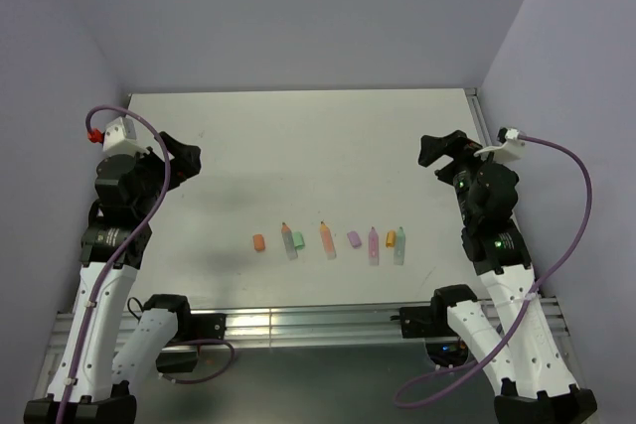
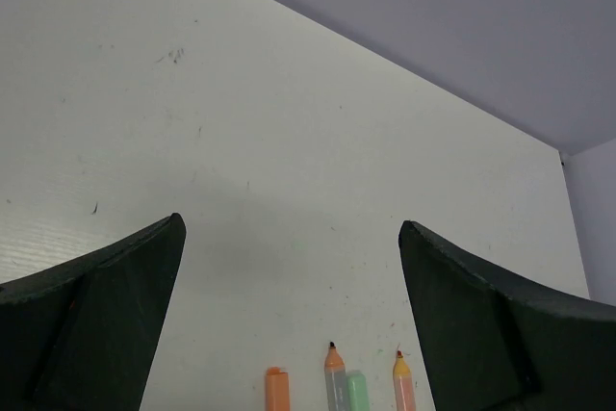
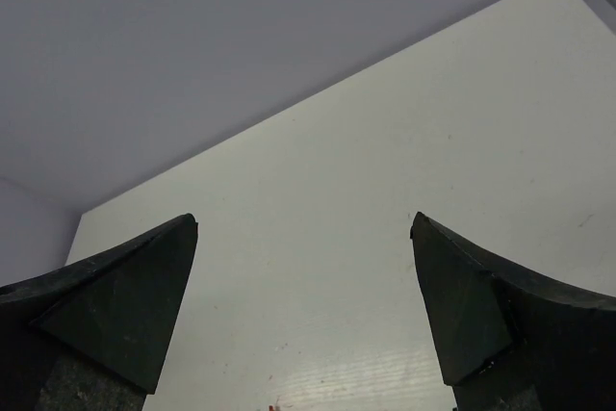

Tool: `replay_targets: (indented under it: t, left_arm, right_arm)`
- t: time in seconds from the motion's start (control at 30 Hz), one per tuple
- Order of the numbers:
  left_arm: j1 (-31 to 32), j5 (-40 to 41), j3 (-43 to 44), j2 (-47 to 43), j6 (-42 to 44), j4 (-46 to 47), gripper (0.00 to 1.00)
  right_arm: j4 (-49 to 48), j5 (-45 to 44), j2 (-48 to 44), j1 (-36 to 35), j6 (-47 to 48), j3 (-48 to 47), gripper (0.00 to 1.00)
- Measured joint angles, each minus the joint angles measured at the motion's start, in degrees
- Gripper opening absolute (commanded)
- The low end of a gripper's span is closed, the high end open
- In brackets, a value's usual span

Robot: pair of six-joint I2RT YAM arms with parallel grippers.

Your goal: Insert the pens into the pen caps

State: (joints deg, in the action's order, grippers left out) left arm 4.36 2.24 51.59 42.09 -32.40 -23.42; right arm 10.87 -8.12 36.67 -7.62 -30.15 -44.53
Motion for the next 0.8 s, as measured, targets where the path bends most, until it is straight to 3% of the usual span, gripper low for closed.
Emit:
replay_targets:
  t: [0.57, 0.7, 0.8]
  left_arm:
    - [0.00, 0.00, -0.15, 0.00, 0.00, 0.00, 0.99]
    - [0.00, 0.02, -0.15, -0.02, -0.07, 0.00, 0.99]
    - [0.00, -0.07, -0.15, 0.00, -0.28, -0.02, 0.99]
  right_arm:
    - [1.95, -2.73, 0.59, 0.00, -0.02, -0.07, 0.99]
    - [5.73, -4.17, 2.64, 0.00, -0.46, -1.16, 0.88]
    - [11.28, -5.16, 6.36, 0.00, -1.53, -4.28, 0.68]
